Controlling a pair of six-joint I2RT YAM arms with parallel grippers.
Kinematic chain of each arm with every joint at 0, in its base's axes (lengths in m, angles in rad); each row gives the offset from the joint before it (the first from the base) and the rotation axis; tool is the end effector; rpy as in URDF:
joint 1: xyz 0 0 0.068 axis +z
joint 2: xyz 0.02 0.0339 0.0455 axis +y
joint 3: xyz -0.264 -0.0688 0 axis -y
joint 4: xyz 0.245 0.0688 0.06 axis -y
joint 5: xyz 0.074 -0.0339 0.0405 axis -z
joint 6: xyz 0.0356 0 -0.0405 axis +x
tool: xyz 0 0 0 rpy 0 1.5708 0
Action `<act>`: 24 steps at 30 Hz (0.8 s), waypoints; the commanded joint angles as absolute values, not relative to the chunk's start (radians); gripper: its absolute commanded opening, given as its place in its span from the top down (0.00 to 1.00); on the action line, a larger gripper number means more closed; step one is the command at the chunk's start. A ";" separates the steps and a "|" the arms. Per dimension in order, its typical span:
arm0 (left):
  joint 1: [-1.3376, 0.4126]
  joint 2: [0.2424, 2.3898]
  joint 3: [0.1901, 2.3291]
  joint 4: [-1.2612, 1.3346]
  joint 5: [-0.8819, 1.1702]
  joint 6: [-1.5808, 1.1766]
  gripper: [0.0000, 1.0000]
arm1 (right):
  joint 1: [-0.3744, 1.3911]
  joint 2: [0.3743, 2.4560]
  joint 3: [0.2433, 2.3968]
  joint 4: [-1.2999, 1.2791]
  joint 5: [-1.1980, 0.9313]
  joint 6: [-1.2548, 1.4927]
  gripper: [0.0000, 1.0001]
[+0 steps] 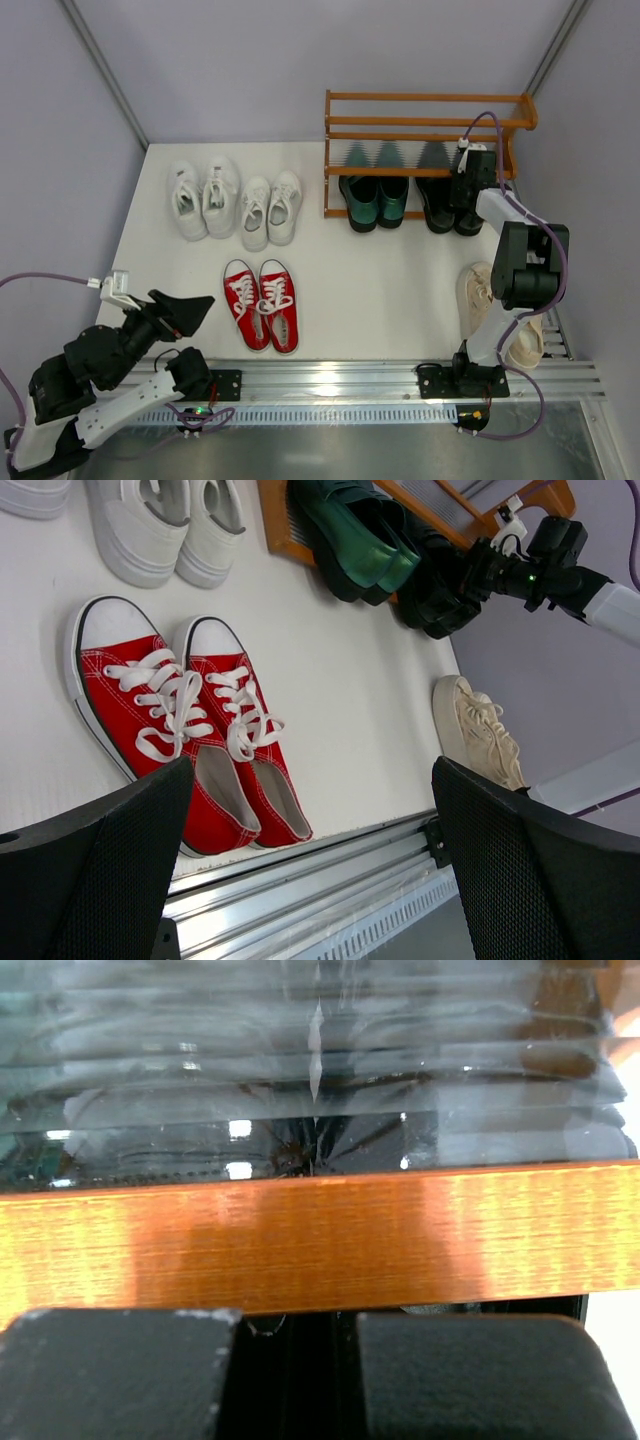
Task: Place and organize the shoes onto the shoe shelf
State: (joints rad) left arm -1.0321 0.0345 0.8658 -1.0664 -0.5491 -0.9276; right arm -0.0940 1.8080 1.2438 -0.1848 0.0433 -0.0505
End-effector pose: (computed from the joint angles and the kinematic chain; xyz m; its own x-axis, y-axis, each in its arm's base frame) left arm 0.0049 0.0280 0.3197 -0.4492 -0.5789 -0.6805 0.1873 0.6838 -0.7053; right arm 0.3995 -0.0392 0.2152 -0.6834 0.0138 -0.7299 0.0910 0.9936 -0.0664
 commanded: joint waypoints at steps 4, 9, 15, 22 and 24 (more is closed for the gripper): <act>-1.034 0.026 0.880 -1.080 -0.569 -0.940 0.00 | -0.100 1.799 1.341 0.011 0.063 -0.048 0.96; -1.035 0.025 0.884 -1.081 -0.569 -0.942 0.00 | -0.100 1.805 1.351 -0.040 0.072 -0.035 0.67; -1.034 0.020 0.884 -1.091 -0.571 -0.945 0.00 | -0.100 1.796 1.355 -0.058 0.061 -0.026 0.47; -1.034 0.015 0.884 -1.092 -0.575 -0.946 0.01 | -0.100 1.741 1.315 -0.078 0.049 -0.003 0.35; -1.034 0.015 0.884 -1.092 -0.574 -0.946 0.00 | -0.100 1.704 1.280 -0.080 0.049 0.029 0.35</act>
State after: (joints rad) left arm -1.0321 0.0238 0.8658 -1.0836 -0.5529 -0.9390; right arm -0.1005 1.8027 1.2964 -0.1551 0.0555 -0.0250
